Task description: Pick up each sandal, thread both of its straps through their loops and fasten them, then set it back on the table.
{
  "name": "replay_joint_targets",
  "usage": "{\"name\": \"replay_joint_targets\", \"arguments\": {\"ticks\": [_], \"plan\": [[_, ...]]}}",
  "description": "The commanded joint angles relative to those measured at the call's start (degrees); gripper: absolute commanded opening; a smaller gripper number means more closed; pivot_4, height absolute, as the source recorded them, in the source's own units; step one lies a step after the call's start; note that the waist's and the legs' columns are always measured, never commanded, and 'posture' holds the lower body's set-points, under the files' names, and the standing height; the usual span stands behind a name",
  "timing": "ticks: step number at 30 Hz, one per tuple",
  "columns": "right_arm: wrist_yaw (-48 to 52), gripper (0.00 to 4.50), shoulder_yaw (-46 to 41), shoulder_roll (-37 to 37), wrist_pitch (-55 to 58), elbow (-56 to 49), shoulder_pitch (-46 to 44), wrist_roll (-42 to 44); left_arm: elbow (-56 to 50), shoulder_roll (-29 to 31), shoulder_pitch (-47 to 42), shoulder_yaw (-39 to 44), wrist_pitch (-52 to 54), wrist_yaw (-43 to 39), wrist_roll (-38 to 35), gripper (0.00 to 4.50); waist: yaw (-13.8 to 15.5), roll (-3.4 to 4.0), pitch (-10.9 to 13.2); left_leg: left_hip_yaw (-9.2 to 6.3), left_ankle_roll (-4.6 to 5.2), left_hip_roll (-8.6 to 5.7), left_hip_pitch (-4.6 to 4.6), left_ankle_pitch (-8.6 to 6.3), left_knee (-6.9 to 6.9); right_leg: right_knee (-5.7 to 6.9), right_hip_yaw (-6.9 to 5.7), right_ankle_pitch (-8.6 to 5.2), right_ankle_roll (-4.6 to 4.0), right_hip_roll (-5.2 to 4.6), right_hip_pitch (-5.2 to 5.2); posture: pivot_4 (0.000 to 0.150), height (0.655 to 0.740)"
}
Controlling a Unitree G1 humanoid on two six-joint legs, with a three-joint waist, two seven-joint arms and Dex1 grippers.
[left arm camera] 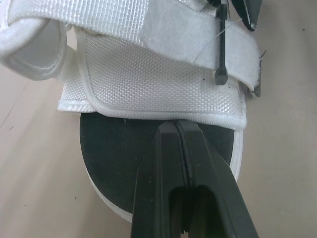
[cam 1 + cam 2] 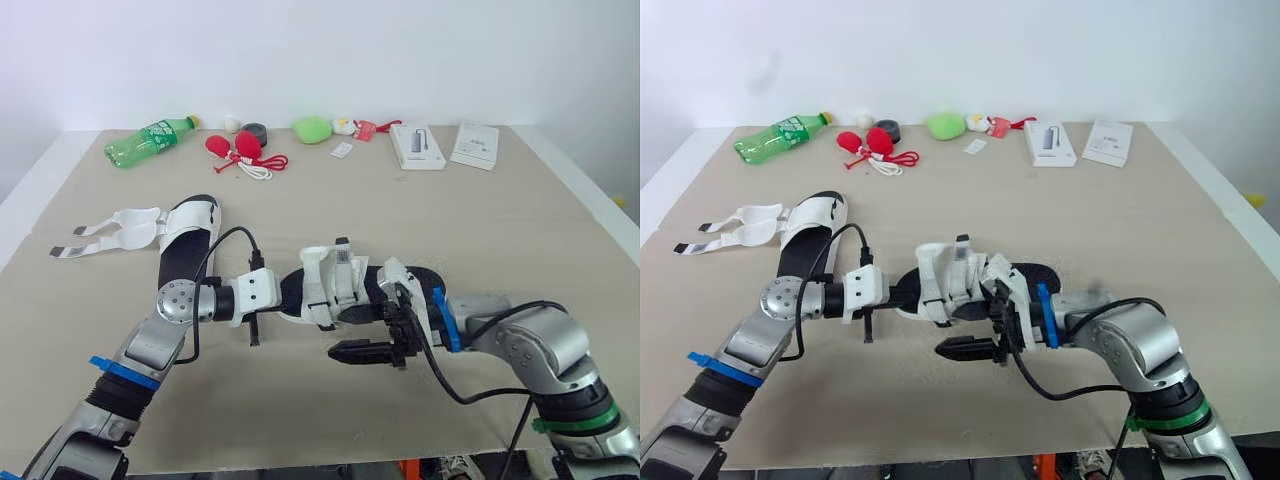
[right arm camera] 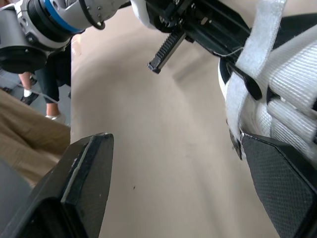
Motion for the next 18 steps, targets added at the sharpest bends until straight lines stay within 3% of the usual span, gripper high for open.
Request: {"name": "replay_joint_targets", "arguments": {"ticks": [1, 9, 11, 13, 15, 18], "plan": [[-1.27, 4.41, -0.05, 0.86, -2.56, -1.56, 0.01, -1.07, 1.07, 0.39, 1.42, -2.22, 1.61, -0.38, 2.43, 0.0, 0.0, 0.0, 0.0, 0.0, 0.0, 0.0, 0.02, 0.01, 0.01, 0.0, 0.01, 0.03, -0.01, 0.0, -0.01, 0.15, 0.74], [-2.61, 4.41, 3.85, 4.52, -6.52, 3.34, -1.19, -5.52, -0.57, 0.71, 2.57, -2.1, 2.34, -0.01, 2.32, 0.0, -0.01, -0.01, -0.01, 0.0, 0.01, 0.0, 0.07, 0.03, 0.01, 0.0, 0.02, 0.08, -0.03, 0.0, -0.02, 0.15, 0.74], [-2.9, 3.39, 4.41, 5.56, -7.05, 4.71, -1.88, -6.33, -0.75, 0.87, 2.78, -1.91, 2.54, 0.09, 2.36, 0.0, -0.01, -0.01, -0.01, 0.0, 0.01, 0.0, 0.07, 0.03, 0.01, 0.0, 0.02, 0.08, -0.03, 0.01, -0.02, 0.15, 0.74], [-3.02, 2.87, 5.09, 5.99, -7.79, 5.85, -2.31, -7.55, -0.83, 1.04, 2.92, -1.7, 2.68, 0.2, 2.35, 0.0, 0.0, -0.02, -0.01, 0.01, 0.0, 0.0, 0.05, 0.03, 0.01, 0.0, 0.03, 0.08, -0.03, 0.0, -0.02, 0.15, 0.74], [-2.76, 1.79, 5.42, 6.31, -8.33, 6.55, -2.4, -8.31, -0.95, 1.17, 3.13, -1.51, 2.72, 0.32, 2.38, 0.0, 0.0, -0.01, -0.01, 0.01, 0.0, 0.0, 0.05, 0.03, 0.0, 0.0, 0.03, 0.07, -0.02, 0.01, -0.02, 0.15, 0.74], [-2.41, 0.86, 4.1, 6.78, -6.71, 6.9, -2.11, -6.85, -1.18, 1.36, 3.45, -1.36, 2.8, 0.62, 2.55, 0.0, 0.0, -0.02, -0.01, 0.01, 0.0, 0.01, 0.04, 0.03, -0.01, 0.0, 0.03, 0.07, -0.02, 0.01, -0.02, 0.15, 0.74]]}}
